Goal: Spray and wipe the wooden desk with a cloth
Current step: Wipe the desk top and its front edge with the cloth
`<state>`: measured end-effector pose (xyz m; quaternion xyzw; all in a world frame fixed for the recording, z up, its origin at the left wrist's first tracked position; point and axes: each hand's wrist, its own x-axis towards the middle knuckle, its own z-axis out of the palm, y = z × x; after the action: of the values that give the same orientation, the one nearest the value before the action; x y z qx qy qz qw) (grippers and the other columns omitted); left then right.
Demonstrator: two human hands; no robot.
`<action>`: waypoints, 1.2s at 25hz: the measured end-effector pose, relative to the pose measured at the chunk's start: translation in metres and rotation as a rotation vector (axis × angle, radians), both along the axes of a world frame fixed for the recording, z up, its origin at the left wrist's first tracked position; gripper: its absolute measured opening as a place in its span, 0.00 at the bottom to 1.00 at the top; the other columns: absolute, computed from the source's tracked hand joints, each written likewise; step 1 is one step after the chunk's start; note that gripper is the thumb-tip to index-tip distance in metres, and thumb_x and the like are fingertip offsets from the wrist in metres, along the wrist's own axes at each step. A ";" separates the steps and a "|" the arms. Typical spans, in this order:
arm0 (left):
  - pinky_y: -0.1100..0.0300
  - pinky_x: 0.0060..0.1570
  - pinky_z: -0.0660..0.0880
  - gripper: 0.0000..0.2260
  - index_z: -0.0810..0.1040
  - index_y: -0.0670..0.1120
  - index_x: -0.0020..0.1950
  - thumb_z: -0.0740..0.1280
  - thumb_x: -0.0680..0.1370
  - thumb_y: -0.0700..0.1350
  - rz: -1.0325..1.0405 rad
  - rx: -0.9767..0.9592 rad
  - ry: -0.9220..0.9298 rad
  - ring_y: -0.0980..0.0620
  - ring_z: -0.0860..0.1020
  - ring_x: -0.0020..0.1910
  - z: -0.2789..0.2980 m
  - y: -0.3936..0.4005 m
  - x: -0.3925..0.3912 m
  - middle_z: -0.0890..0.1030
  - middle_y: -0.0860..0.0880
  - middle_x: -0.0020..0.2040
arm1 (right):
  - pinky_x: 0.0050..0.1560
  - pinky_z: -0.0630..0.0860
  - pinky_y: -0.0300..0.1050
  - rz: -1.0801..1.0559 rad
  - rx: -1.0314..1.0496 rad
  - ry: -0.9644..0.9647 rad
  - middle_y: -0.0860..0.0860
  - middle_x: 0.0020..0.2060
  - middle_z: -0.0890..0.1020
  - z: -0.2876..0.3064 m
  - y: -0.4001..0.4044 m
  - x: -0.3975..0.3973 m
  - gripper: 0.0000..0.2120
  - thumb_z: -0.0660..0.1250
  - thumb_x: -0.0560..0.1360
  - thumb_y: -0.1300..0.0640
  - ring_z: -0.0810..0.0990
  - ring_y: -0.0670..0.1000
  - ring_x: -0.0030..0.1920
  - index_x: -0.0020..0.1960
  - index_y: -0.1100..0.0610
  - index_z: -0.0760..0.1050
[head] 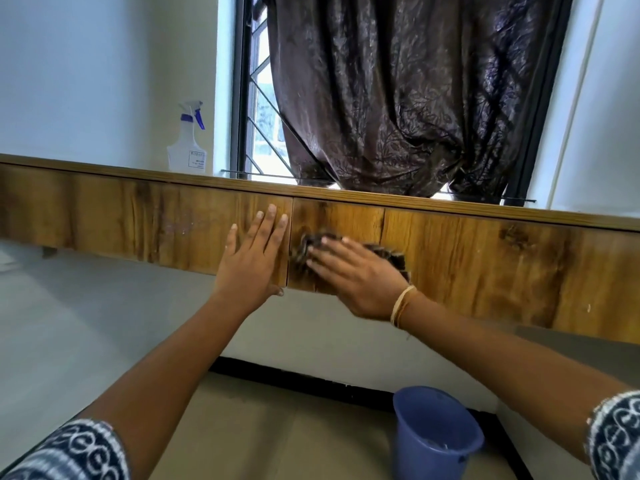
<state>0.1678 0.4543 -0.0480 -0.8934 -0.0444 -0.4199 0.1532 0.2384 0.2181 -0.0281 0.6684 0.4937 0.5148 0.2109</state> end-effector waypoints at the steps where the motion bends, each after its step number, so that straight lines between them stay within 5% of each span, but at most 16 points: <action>1: 0.40 0.74 0.48 0.62 0.36 0.45 0.79 0.75 0.63 0.67 0.000 0.002 -0.004 0.43 0.44 0.79 0.000 0.000 0.000 0.38 0.43 0.80 | 0.77 0.53 0.58 -0.004 -0.141 0.018 0.57 0.74 0.69 -0.014 -0.002 -0.001 0.27 0.62 0.77 0.52 0.63 0.60 0.76 0.75 0.58 0.67; 4: 0.41 0.74 0.49 0.61 0.36 0.45 0.79 0.74 0.65 0.66 -0.015 0.006 -0.010 0.42 0.45 0.79 0.002 0.002 0.001 0.38 0.43 0.80 | 0.77 0.55 0.58 -0.002 -0.391 0.029 0.56 0.73 0.71 0.004 -0.002 0.000 0.25 0.59 0.77 0.52 0.64 0.59 0.76 0.74 0.56 0.69; 9: 0.40 0.74 0.49 0.63 0.39 0.44 0.80 0.74 0.62 0.69 -0.005 0.010 0.011 0.43 0.44 0.79 0.000 0.005 0.001 0.38 0.43 0.80 | 0.76 0.59 0.60 -0.055 0.110 -0.068 0.58 0.75 0.67 0.075 0.036 -0.007 0.26 0.57 0.78 0.53 0.62 0.61 0.76 0.74 0.58 0.68; 11: 0.40 0.74 0.51 0.62 0.41 0.44 0.80 0.75 0.61 0.68 -0.004 0.020 0.000 0.43 0.45 0.79 0.000 0.006 0.002 0.39 0.43 0.80 | 0.77 0.54 0.60 -0.045 0.219 -0.034 0.58 0.76 0.65 0.040 0.043 -0.010 0.27 0.58 0.78 0.53 0.59 0.62 0.77 0.76 0.59 0.65; 17: 0.41 0.74 0.49 0.56 0.39 0.42 0.80 0.72 0.69 0.63 0.000 0.041 -0.032 0.41 0.45 0.79 -0.001 0.000 -0.001 0.39 0.41 0.80 | 0.77 0.53 0.58 -0.049 -0.007 -0.043 0.56 0.76 0.65 -0.068 -0.007 0.003 0.27 0.58 0.79 0.54 0.59 0.60 0.77 0.77 0.57 0.64; 23: 0.37 0.73 0.42 0.60 0.32 0.39 0.77 0.63 0.67 0.75 0.104 -0.080 0.024 0.36 0.40 0.78 0.002 -0.031 -0.003 0.35 0.36 0.78 | 0.73 0.60 0.60 -0.182 0.651 0.003 0.60 0.73 0.70 -0.087 -0.119 -0.001 0.23 0.58 0.78 0.56 0.61 0.62 0.75 0.72 0.59 0.71; 27: 0.40 0.75 0.44 0.57 0.33 0.37 0.77 0.61 0.70 0.73 0.154 -0.135 0.073 0.36 0.43 0.78 0.005 -0.052 -0.010 0.36 0.34 0.78 | 0.72 0.59 0.65 -0.254 1.101 0.152 0.65 0.72 0.69 -0.104 -0.133 -0.008 0.20 0.55 0.81 0.57 0.58 0.65 0.75 0.70 0.63 0.69; 30: 0.41 0.75 0.43 0.56 0.32 0.40 0.77 0.65 0.72 0.68 0.100 -0.123 0.052 0.38 0.42 0.79 -0.010 -0.089 -0.017 0.35 0.35 0.78 | 0.74 0.58 0.66 -0.116 0.931 0.196 0.63 0.72 0.69 -0.094 -0.075 -0.013 0.21 0.61 0.79 0.61 0.59 0.65 0.76 0.71 0.62 0.69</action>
<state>0.1504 0.3657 -0.0575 -0.9084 -0.1105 -0.3850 0.1199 0.2258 0.1432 -0.1219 0.7637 0.1900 0.6032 -0.1300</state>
